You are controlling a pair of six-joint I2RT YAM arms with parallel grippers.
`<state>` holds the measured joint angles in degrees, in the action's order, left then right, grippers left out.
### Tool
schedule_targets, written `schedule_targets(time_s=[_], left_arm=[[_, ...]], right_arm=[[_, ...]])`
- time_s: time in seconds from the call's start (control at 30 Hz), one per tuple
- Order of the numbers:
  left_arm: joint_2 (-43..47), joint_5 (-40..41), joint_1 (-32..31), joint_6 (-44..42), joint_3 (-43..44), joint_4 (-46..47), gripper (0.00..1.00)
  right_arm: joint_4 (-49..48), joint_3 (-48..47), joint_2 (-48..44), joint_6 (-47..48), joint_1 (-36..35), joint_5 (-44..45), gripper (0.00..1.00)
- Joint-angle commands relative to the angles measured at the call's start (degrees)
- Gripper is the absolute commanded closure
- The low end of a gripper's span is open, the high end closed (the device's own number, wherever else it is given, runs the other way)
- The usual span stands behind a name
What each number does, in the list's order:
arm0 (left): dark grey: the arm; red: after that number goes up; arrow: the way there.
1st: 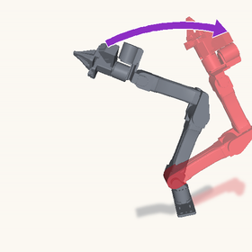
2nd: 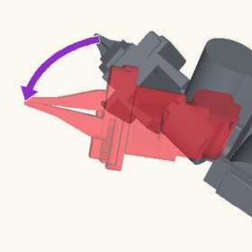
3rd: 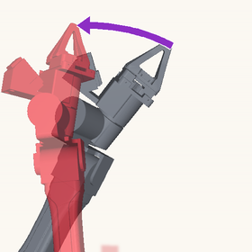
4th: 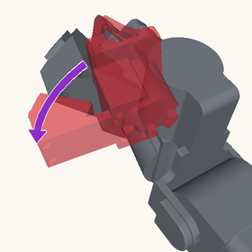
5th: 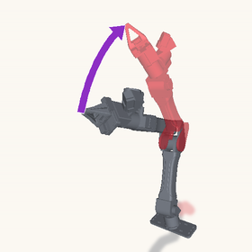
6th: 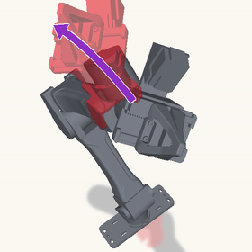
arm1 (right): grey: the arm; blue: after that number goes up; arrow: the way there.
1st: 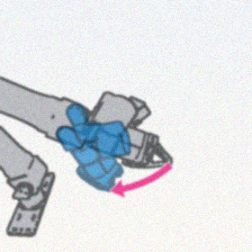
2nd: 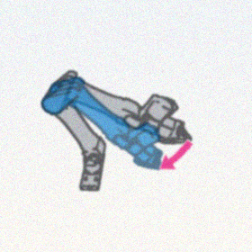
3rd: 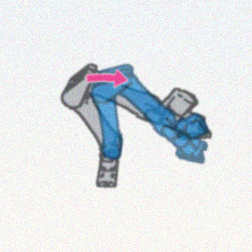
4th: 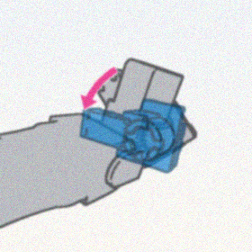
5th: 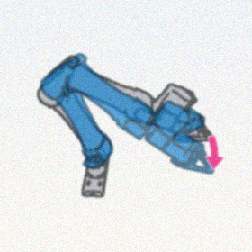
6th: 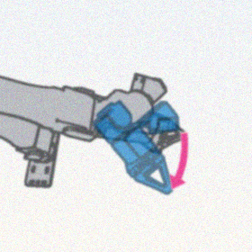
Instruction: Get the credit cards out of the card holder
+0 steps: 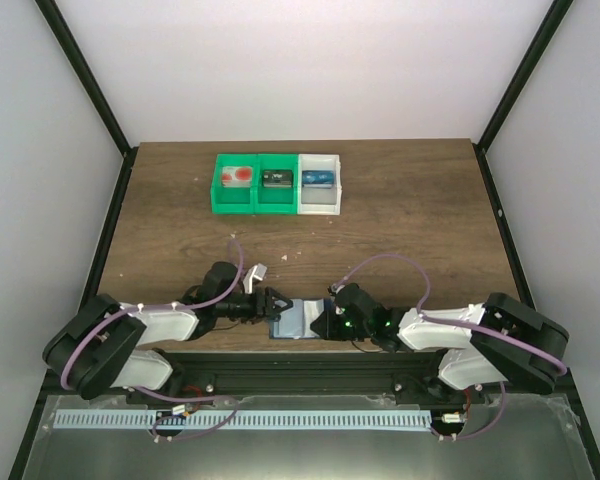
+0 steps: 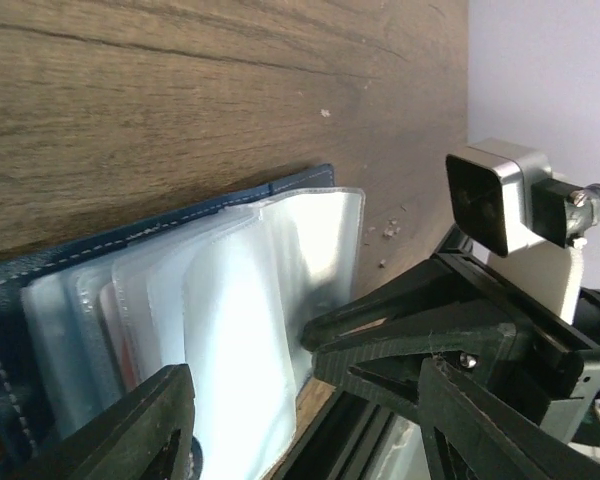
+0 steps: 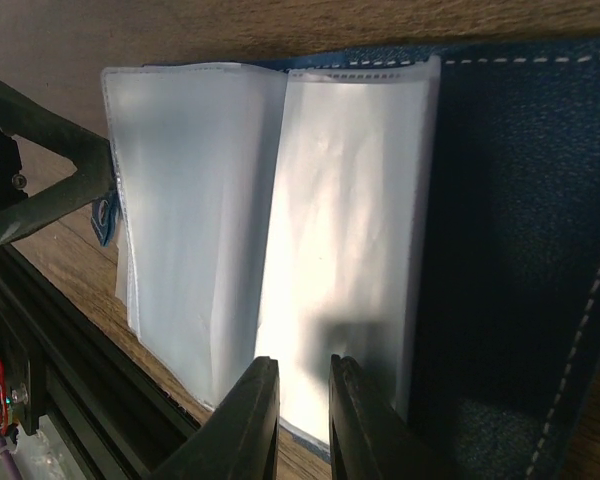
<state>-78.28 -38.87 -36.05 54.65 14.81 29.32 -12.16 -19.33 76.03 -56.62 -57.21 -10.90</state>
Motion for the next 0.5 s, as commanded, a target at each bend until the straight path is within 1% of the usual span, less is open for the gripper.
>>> schedule_targets(time_s=[0.0,0.2,0.47], left_arm=[[3.2,4.1,-0.3,-5.8,2.4,-9.3,0.36],[4.2,5.2,-0.3,-6.6,2.3,-11.1,0.33],[1.7,3.8,-0.3,-5.7,2.3,-8.2,0.32]], right_arm=[[0.2,0.6,-0.9,-0.3,-0.6,0.3,0.83],[0.0,0.7,-1.1,-0.4,-0.6,0.4,0.84],[0.0,1.0,-1.6,-0.5,-0.6,0.4,0.84]])
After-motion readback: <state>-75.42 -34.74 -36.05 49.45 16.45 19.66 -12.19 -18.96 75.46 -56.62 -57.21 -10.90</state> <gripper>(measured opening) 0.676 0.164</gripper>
